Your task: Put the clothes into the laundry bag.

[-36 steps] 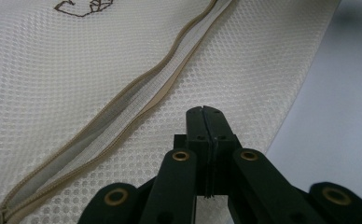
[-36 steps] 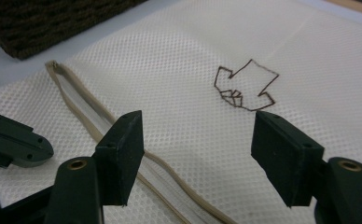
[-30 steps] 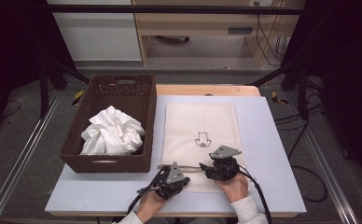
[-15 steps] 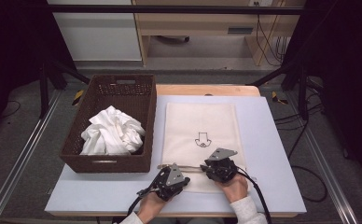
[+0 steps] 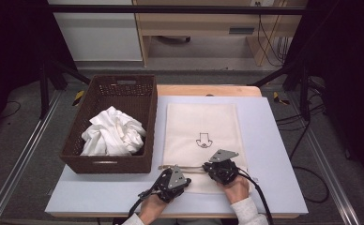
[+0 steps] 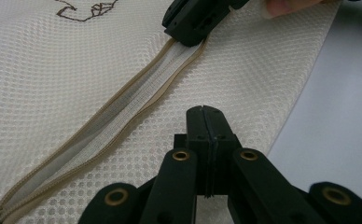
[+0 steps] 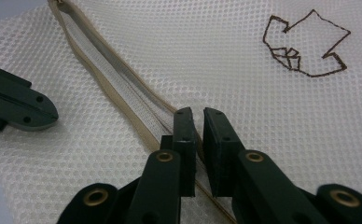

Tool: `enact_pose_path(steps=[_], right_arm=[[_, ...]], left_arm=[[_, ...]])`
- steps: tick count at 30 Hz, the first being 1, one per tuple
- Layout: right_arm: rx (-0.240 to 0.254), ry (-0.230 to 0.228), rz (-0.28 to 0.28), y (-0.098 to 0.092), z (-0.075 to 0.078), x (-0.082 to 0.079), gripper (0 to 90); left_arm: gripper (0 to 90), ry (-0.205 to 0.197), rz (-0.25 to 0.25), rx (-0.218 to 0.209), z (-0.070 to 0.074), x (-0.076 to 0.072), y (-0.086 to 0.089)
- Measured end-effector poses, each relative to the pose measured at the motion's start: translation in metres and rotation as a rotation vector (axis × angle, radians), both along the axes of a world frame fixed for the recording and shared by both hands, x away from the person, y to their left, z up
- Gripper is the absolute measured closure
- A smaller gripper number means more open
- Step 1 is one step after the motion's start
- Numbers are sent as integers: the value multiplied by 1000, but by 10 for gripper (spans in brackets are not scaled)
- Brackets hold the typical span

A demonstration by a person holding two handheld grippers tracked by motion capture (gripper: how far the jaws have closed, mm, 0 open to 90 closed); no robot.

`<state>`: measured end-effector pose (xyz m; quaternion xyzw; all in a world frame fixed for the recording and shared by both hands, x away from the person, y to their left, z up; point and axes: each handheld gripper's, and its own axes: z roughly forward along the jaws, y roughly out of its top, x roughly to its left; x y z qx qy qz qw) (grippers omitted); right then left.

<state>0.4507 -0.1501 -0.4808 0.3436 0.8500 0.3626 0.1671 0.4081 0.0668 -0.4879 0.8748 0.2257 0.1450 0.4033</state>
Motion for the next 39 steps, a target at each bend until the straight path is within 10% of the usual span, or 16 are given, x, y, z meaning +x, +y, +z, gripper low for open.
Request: enact_pose_path(steps=[12,17,22,27,39], right_arm=[[91,-18,4,-10,15,0,880],[107,-41,4,-11,20,0,883],[125,-53,1,-13,24,-1,884],[136,-68,-1,-14,28,-2,885],[135,-49,-3,-13,26,-1,830]], left_arm=[[892,30,0,-13,3,4,2],[840,-35,24,-25,25,8,1],[518,-98,89,-14,39,21,-14],[403,-90,94,68,32,36,-30],[816,-86,116,98,22,50,-31]])
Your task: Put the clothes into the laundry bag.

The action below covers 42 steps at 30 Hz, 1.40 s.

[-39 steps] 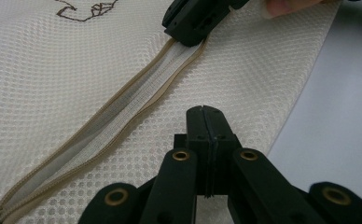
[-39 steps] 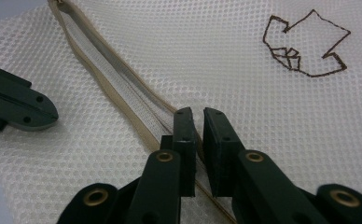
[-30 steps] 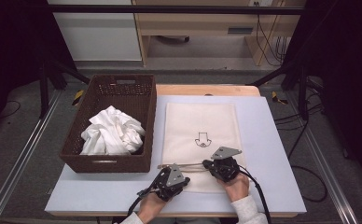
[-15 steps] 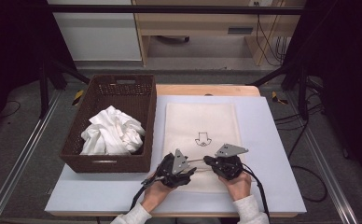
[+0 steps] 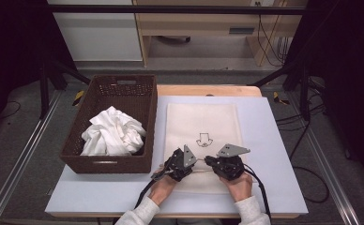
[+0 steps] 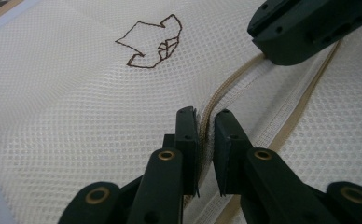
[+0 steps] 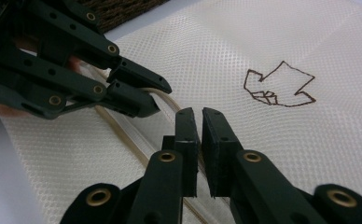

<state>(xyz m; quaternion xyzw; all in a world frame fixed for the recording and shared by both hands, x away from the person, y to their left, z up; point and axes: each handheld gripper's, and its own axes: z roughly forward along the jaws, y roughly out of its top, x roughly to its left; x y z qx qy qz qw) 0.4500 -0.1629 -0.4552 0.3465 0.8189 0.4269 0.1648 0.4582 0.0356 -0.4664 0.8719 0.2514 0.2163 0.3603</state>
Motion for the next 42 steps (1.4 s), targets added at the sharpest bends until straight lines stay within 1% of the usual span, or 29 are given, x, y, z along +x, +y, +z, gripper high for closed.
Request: enact_pose_path(steps=[2,4,5,6,7,9,10,11,13,14,15,16,17,18,19,22,23,24,26,27,28,29,31,32,33,36,38,40,42], right_arm=[[-5,-26,-9,0,0,-2,729],[-14,-39,-23,2,-1,-3,608],[-26,-51,-35,4,-2,-4,562],[-63,-66,-54,8,-5,-4,511],[-63,-66,-54,8,-5,-4,511],[-105,-79,-72,12,-10,-3,500],[-127,-86,-80,13,-12,-2,508],[-152,-98,-93,14,-14,-1,530],[-160,-99,-108,14,-15,0,619],[-147,-90,-114,12,-15,2,717],[-141,-90,-112,11,-14,2,761],[-141,-90,-112,11,-14,2,761],[-126,-87,-112,10,-13,2,838],[-126,-87,-112,10,-13,2,838],[-119,-84,-113,9,-12,2,857],[-94,-66,-113,7,-11,3,864],[-84,-64,-113,6,-10,3,864],[-76,-65,-111,5,-9,3,865],[-56,-66,-111,4,-8,3,865],[-47,-64,-111,3,-7,3,865],[-34,-65,-110,2,-6,3,865],[-17,-63,-114,1,-5,3,865],[-1,-71,-112,0,-3,3,865],[19,-85,-109,-2,-1,2,864],[19,-85,-109,-2,-1,2,864],[56,-100,-109,-4,3,1,865],[61,-102,-110,-5,5,1,865],[84,-110,-113,-6,10,1,864],[89,-112,-117,-7,12,1,862]], left_arm=[[823,5,2,-16,2,1,1],[825,18,10,-48,4,2,3],[825,22,10,-59,6,3,3],[825,31,11,-90,10,4,4],[824,31,11,-90,10,4,4],[824,26,8,-103,14,4,5],[824,22,7,-101,14,4,5],[824,22,6,-96,14,4,5],[821,26,7,-101,12,3,5],[812,27,5,-101,11,3,6],[799,26,1,-104,10,2,6],[799,22,-1,-109,9,1,7],[727,23,-6,-119,10,0,7],[727,28,-10,-129,11,-2,9],[680,33,-15,-142,13,-5,10],[574,35,-22,-182,23,-16,18],[572,31,-22,-189,26,-21,21],[578,30,-27,-196,29,-26,23],[655,46,-46,-206,30,-36,28],[680,52,-52,-196,28,-40,30],[709,58,-61,-181,23,-46,32],[759,65,-61,-171,19,-48,33],[820,98,-60,-160,8,-53,37],[873,113,-58,-154,3,-54,38],[873,126,-54,-145,-2,-55,39],[894,151,-46,-124,-14,-56,41],[894,155,-47,-123,-16,-56,41],[894,151,-43,-125,-18,-56,41],[894,150,-44,-122,-18,-56,41]])
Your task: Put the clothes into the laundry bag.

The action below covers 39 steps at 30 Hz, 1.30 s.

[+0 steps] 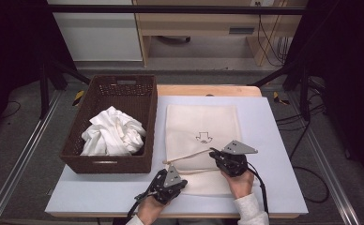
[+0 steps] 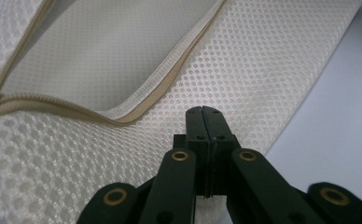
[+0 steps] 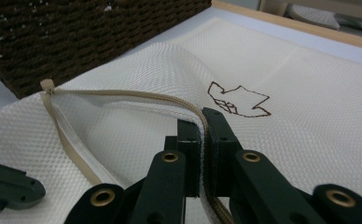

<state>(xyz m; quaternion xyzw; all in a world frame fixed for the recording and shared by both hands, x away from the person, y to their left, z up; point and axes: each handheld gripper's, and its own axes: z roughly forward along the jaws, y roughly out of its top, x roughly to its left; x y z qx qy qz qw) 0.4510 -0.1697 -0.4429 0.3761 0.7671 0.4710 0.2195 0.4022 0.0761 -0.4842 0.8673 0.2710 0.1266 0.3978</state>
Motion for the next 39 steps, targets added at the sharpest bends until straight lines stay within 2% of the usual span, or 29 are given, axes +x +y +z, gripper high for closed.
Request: enact_pose_path(steps=[6,11,14,16,18,20,24,25,26,29,31,36,39], right_arm=[[52,-9,10,1,10,3,856],[84,-48,1,1,17,2,858],[85,-57,-4,1,18,2,858],[86,-60,-7,1,18,2,858],[75,-56,-9,1,17,1,859],[75,-55,-11,1,17,0,858],[76,-52,-8,-1,16,-1,858],[75,-50,-5,-2,15,-2,858],[75,-50,-5,-2,15,-2,858],[74,-47,-5,-2,14,-2,858],[74,-43,-6,-2,13,-2,858],[74,-40,-11,-3,12,-2,859],[75,-44,-15,-4,13,-3,859]], left_arm=[[894,-7,3,9,0,-1,-1],[894,-8,5,7,0,-1,-1],[893,-15,4,9,1,-1,-1],[876,-10,0,-5,4,-2,0],[810,-31,-2,-23,12,-5,4],[782,-53,7,-55,23,-8,9],[588,-100,39,-120,43,-10,22],[486,-109,52,-133,47,-10,25],[486,-117,63,-141,50,-10,28],[375,-138,93,-176,59,-9,36],[328,-138,96,-181,67,-7,41],[276,-166,119,-177,83,-5,51],[238,-190,151,-168,93,-3,59]])
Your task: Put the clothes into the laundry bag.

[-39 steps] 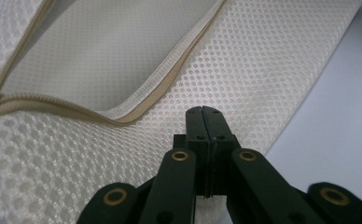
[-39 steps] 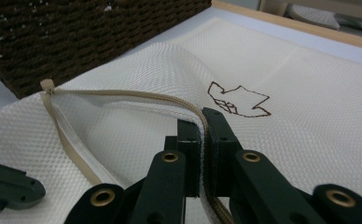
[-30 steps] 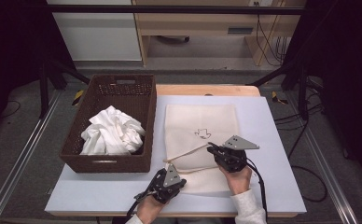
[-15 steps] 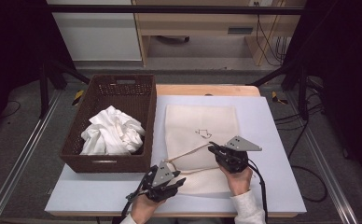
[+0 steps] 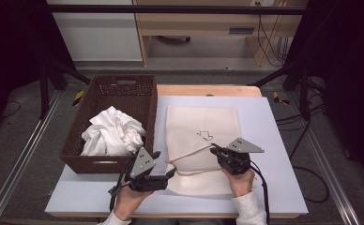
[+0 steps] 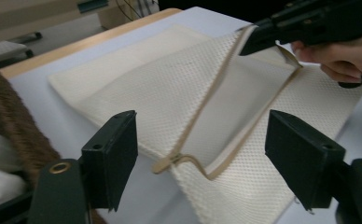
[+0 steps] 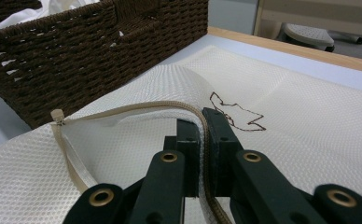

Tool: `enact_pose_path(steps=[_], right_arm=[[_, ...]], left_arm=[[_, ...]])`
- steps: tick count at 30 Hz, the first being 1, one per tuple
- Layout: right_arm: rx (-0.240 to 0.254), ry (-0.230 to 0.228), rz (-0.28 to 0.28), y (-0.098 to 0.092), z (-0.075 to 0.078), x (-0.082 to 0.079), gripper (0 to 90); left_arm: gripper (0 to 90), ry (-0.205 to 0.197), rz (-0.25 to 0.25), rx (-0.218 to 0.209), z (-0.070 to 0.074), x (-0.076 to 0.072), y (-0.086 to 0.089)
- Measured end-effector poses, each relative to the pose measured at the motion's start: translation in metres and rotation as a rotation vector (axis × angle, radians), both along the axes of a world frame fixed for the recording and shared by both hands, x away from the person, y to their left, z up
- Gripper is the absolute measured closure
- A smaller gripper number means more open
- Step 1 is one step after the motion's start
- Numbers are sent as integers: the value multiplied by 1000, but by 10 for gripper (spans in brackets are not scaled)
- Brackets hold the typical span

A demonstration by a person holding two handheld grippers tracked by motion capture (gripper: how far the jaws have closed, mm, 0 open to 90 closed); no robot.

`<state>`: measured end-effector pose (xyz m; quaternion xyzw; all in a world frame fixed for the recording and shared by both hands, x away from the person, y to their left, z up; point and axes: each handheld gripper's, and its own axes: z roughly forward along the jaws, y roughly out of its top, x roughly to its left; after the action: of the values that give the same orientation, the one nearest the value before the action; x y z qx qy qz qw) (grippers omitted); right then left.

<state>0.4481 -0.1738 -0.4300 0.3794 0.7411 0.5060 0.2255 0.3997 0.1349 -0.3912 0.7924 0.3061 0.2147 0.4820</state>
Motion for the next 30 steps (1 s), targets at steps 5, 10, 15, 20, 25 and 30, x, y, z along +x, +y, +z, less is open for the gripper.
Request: enact_pose_path(steps=[5,10,15,20,25,30], right_arm=[[1,-6,-3,-2,1,0,858],[-5,-4,-4,-1,1,0,859],[-5,-3,-3,-2,1,0,859],[-12,2,1,-2,1,1,859],[-17,6,1,-1,0,1,859],[-18,14,3,-1,0,2,858]], left_arm=[[202,-34,47,11,15,5,15],[182,-82,92,-17,42,16,38],[183,-89,180,14,58,43,63],[177,-86,261,38,60,71,90],[166,-24,338,45,49,100,115],[151,9,387,106,38,123,128]])
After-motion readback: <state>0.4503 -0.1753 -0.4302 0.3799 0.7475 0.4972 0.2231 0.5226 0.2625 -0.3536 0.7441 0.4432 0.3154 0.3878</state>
